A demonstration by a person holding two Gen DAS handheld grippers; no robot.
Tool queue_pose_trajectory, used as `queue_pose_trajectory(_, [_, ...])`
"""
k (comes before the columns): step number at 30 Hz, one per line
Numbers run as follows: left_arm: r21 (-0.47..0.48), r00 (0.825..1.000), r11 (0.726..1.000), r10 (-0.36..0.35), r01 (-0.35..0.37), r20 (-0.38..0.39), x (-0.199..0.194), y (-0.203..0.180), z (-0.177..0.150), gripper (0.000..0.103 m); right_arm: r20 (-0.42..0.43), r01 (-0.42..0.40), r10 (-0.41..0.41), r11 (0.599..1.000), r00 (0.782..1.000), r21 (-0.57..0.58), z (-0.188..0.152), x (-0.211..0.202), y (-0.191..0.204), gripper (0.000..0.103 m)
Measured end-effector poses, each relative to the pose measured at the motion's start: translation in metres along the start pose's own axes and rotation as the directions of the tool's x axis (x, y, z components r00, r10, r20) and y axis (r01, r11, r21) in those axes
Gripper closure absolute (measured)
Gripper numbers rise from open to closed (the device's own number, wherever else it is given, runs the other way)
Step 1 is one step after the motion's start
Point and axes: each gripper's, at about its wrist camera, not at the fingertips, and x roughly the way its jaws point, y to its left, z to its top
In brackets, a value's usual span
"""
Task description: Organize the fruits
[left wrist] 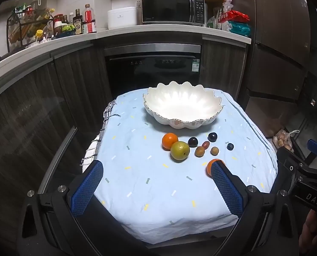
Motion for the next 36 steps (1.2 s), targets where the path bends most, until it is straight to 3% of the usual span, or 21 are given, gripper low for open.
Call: queue_pose_trajectory(36, [0.000,1.000,1.000,-0.003,0.003,-0.004,0.0006,-0.0005,0.0000,0.000,0.001,0.003,-0.003,1.000,1.000,0.004,-0.0006,-0.0005,-0.0012,0.000])
